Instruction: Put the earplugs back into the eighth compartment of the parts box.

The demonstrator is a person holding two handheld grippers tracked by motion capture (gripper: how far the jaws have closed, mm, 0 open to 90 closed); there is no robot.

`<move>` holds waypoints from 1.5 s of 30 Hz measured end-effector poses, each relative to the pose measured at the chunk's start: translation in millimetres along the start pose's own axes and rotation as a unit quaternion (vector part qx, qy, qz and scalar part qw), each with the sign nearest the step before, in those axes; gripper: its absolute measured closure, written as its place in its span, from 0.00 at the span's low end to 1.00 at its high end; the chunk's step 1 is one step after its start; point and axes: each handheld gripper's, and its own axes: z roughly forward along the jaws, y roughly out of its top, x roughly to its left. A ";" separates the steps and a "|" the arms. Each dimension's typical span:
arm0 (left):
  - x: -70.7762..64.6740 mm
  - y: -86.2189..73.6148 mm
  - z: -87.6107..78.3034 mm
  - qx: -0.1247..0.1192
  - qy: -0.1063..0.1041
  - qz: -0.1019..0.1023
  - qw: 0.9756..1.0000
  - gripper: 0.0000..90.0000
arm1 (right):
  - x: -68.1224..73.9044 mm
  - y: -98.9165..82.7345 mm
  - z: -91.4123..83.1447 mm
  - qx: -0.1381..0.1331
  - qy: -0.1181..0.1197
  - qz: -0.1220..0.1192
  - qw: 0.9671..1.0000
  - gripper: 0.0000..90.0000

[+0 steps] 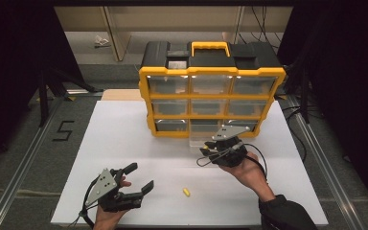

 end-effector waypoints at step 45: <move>-0.5 -0.4 -0.4 -0.003 0.005 0.006 1.000 0.19 | -48.2 -3.2 17.9 -0.041 -0.043 0.074 0.995 0.74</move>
